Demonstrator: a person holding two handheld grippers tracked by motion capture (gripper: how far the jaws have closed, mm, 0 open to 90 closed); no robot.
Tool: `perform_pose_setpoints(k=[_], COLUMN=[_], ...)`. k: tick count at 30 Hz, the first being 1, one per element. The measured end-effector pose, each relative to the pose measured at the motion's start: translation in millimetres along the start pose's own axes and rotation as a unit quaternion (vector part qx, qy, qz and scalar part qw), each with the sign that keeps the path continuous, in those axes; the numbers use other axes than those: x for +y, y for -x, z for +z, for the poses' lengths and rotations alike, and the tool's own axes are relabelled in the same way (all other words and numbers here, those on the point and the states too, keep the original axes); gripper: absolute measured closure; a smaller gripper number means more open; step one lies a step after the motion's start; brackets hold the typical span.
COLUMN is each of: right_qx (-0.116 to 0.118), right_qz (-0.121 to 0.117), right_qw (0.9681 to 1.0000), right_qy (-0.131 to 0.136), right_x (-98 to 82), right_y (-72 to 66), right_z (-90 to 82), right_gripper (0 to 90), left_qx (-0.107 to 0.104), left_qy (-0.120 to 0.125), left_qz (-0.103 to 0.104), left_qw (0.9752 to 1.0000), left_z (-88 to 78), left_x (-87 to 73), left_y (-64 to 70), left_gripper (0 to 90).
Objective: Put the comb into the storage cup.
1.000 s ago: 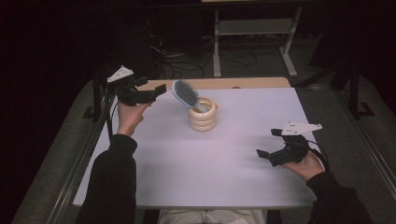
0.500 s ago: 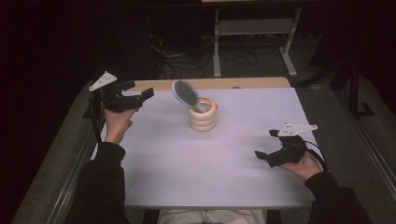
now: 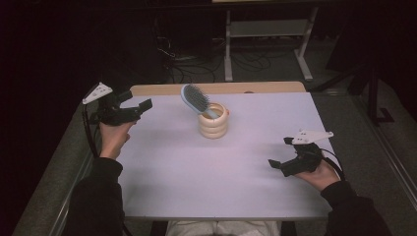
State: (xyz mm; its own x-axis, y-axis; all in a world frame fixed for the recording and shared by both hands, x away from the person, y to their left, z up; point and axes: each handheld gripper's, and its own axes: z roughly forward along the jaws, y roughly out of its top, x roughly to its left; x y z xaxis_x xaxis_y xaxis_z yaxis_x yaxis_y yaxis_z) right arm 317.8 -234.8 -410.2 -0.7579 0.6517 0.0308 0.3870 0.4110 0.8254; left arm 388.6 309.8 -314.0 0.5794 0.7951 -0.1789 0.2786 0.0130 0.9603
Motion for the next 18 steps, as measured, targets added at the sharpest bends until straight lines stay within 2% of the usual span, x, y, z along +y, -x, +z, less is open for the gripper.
perform_pose_setpoints(k=[8, 18], right_qx=[0.000, -0.002], right_qz=[0.000, 0.003], right_qw=[1.0000, 1.0000], right_qy=[-0.004, -0.006], right_x=[-0.6, -2.4], right_y=[0.0, 2.1], right_z=[0.7, -0.1], right_gripper=[0.0, 0.0], left_qx=[0.008, 0.019], left_qy=[0.001, 0.000], left_qz=[-0.013, -0.009], left_qw=[0.9999, 0.9998], left_z=[-11.3, -22.2], left_x=[-17.6, -39.6], left_y=[-10.5, -20.0], left_gripper=[0.0, 0.0])
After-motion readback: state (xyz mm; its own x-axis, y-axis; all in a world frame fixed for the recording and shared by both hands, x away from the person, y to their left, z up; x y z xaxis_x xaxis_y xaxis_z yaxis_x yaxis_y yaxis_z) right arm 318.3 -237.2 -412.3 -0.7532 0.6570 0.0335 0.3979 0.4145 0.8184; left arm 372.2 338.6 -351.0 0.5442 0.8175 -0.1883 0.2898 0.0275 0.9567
